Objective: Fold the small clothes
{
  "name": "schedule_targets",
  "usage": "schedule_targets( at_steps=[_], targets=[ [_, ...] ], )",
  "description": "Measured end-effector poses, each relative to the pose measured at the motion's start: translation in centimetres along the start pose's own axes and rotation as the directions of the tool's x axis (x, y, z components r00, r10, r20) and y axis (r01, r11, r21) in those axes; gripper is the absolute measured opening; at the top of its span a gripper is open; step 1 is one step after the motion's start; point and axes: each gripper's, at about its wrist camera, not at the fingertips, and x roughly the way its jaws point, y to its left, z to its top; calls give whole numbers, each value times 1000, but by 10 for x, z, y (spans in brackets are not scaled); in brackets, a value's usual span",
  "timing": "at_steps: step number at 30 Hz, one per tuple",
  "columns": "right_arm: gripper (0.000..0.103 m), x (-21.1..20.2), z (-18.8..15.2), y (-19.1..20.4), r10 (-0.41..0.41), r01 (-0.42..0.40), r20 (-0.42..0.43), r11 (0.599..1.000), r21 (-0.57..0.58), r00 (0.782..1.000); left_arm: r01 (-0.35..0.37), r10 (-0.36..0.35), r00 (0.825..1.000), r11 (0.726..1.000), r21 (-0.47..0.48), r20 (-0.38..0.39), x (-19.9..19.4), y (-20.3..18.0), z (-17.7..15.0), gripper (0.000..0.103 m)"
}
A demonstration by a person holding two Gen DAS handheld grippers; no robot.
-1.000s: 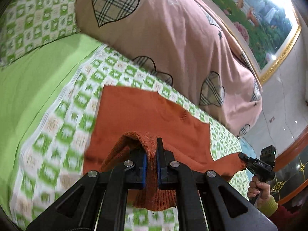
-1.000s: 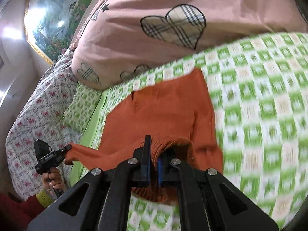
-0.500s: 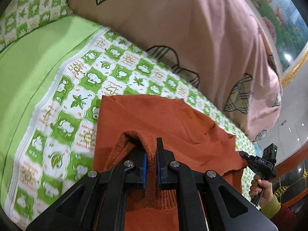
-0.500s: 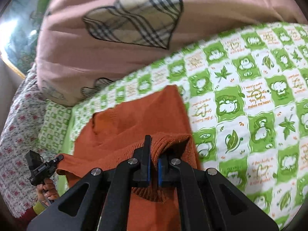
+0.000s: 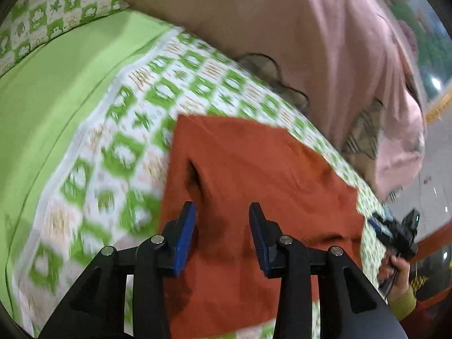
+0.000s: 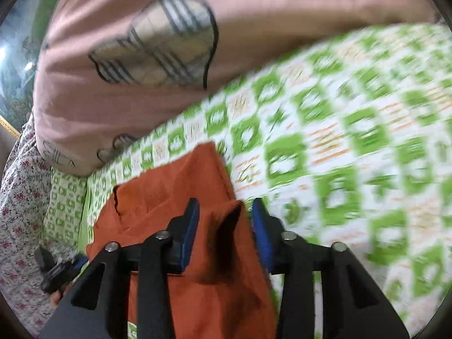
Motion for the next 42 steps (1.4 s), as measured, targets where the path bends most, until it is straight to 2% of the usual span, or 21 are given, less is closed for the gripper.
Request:
schedule_targets(
  at_steps=[1,3,5,6,9,11,12,14,17,20,24,28,33,35,38,42],
  targets=[
    [42,-8,-4,4,18,-18,10,1000,-16,1000,18,-18,1000,1000,8,-16,-2,-6,-9,39],
    [42,-14,-20,25,75,-78,-32,991,-112,997,74,-71,994,996,40,-86,6,-27,-32,39],
    [42,-6,-45,55,120,-152,-140,957,-246,983,106,-90,983,990,92,-163,25,-49,-51,39],
    [42,5,-62,72,121,-188,-220,930,-317,968,108,-85,978,987,117,-189,35,-57,-56,39],
    [39,45,-99,103,30,-214,-376,862,-459,926,73,-31,974,981,181,-224,69,-71,-57,38],
    [37,66,-104,110,-33,-190,-395,839,-510,918,62,-26,977,984,165,-211,82,-67,-39,37],
    [36,75,-100,110,-54,-170,-384,834,-526,922,50,-18,980,986,157,-196,85,-64,-28,37],
    [33,84,-76,105,-80,-108,-329,850,-515,941,19,2,989,990,141,-146,87,-56,-1,37],
    [32,83,-24,90,-118,25,-182,894,-447,976,-46,53,997,992,118,-54,80,-43,43,37],
    [32,70,12,80,-134,103,-63,927,-362,989,-56,57,998,996,74,-6,75,-28,73,37],
    [34,55,24,72,-138,128,-14,947,-294,990,-136,134,990,989,58,38,66,-24,82,40],
    [34,37,4,66,-118,103,-38,953,-286,992,-132,134,989,991,-25,58,42,-3,66,40],
    [35,28,-22,66,-91,62,-85,954,-295,992,-130,131,990,991,-26,44,16,-2,28,40],
    [35,31,-33,66,-115,84,-89,950,-300,989,-133,133,991,991,-25,27,8,-4,8,40],
    [35,26,-41,45,-189,162,-100,958,-236,977,-112,112,994,993,-46,-15,-3,-3,-22,41],
    [35,2,-46,34,-199,182,-86,967,-176,976,-109,107,994,993,-45,-36,-19,-13,-58,41]
  ],
)
